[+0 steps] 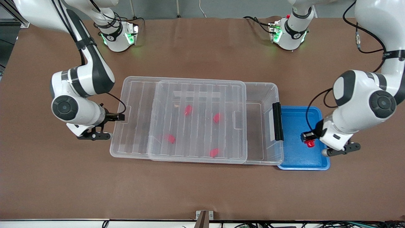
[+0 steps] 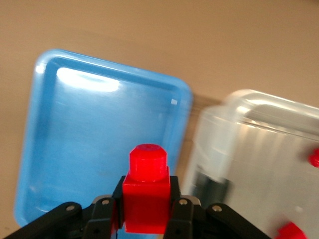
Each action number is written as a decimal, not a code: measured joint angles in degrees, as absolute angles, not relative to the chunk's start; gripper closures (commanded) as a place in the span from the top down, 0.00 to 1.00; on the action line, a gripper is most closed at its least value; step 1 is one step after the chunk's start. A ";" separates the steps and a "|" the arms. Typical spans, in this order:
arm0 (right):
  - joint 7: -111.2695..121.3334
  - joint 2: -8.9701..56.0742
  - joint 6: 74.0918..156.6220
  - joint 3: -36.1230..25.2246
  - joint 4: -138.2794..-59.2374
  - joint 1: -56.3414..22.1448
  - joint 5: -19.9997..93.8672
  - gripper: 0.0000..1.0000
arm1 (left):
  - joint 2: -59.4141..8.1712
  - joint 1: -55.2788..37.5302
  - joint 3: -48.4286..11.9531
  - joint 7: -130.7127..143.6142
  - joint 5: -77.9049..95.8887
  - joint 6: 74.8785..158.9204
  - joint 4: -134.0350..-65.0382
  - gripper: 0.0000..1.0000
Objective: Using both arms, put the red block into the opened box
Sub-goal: 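Slide the lid away from the blue tray while the left gripper lifts the block, then carry the red block over the opened box with the left gripper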
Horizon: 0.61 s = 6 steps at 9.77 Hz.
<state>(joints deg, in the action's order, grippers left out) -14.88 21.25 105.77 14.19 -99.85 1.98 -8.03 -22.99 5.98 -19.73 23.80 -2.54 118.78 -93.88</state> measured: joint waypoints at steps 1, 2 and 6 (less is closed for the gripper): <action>-12.94 21.15 105.06 14.06 -99.66 3.40 -8.04 1.00 | -22.84 5.84 -22.43 26.05 -2.55 118.26 -93.83 0.00; -10.89 21.09 104.27 13.86 -99.35 4.79 -8.08 1.00 | -22.87 5.66 -24.95 29.03 -2.55 117.96 -93.87 0.00; -5.97 20.97 101.32 13.14 -97.95 8.73 -9.56 1.00 | -23.96 -0.76 -27.67 40.41 -2.55 118.00 -94.02 0.00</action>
<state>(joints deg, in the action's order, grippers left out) -5.97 20.97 101.32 13.14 -97.95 8.73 -9.56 -23.96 -0.76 -27.67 40.41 -2.55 118.00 -94.02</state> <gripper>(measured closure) 0.000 0.643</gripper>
